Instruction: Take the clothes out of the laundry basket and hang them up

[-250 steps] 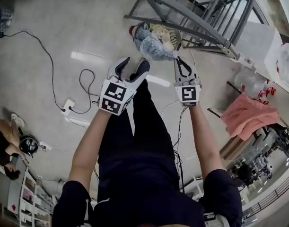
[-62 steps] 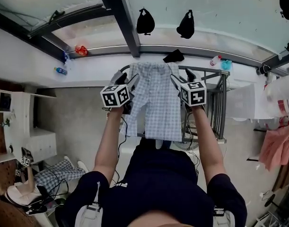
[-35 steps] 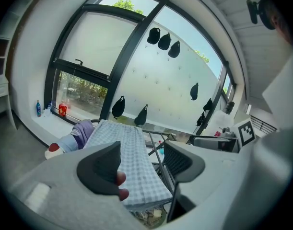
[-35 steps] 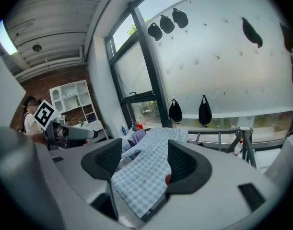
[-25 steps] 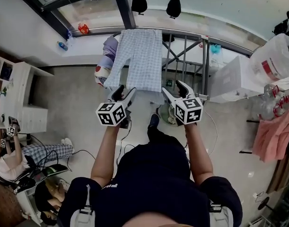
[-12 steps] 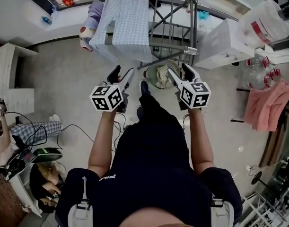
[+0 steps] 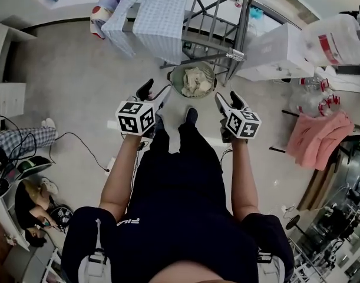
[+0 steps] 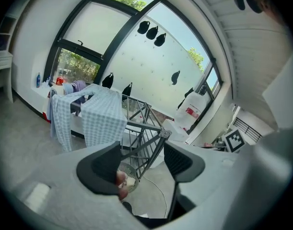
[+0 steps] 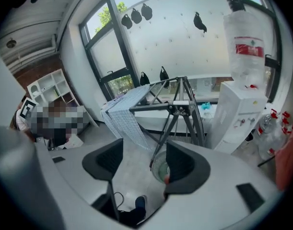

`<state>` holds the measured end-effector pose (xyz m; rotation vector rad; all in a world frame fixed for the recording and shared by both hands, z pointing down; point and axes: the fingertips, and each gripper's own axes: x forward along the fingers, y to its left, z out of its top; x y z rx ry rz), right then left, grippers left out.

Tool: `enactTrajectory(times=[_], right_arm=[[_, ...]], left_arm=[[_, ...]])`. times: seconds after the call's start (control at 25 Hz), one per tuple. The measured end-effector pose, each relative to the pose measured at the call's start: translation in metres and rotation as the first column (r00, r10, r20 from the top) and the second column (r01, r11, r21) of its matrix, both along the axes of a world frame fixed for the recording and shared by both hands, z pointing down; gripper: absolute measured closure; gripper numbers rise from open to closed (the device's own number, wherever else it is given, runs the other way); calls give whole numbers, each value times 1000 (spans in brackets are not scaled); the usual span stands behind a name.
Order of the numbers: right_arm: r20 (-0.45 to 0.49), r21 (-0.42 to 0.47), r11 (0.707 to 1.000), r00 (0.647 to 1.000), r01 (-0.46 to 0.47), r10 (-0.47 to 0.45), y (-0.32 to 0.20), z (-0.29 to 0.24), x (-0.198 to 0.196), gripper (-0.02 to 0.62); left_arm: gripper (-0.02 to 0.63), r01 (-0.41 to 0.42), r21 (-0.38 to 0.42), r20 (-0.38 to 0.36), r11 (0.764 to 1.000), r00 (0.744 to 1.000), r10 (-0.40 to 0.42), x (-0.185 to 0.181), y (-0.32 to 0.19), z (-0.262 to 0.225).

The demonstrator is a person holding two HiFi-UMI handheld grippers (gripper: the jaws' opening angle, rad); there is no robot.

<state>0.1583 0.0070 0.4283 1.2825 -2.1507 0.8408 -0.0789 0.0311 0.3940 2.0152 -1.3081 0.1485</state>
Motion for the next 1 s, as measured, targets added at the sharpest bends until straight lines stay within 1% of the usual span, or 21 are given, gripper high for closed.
enactTrajectory(times=[0.24,0.36,0.48,0.6,0.68,0.76,0.88,1.0], right_arm=[[-52,-122,992,998,-24,18,-15,95,32,322],[-65,-156,987,998,-35,25,-29,142,49,322],[-53,-165,985,998,-54,46,-36,176,63,322],[-33,-151,986,997,-72,68,-34,200,72,322],[-33,-134,989,997,-69,65,-33,216,82,322],[-32,-126,990,997,-68,64,-26,232,89,323],[-15,-131,988,997,-81,80,-14,255,93,323],[-4,-138,987,997,-80,80,-4,278,94,324]], left_arm=[[331,-30,-100,23,995,999,32,29,-2,64],[331,-54,-159,40,986,997,61,51,-11,107],[331,-93,-210,50,973,993,106,77,-20,148],[331,-134,-224,72,965,985,154,104,-34,182],[331,-153,-237,73,959,982,174,125,-42,207],[331,-181,-262,68,948,976,205,144,-47,233],[331,-238,-299,76,924,959,272,169,-52,268],[331,-267,-328,95,906,945,313,185,-55,300]])
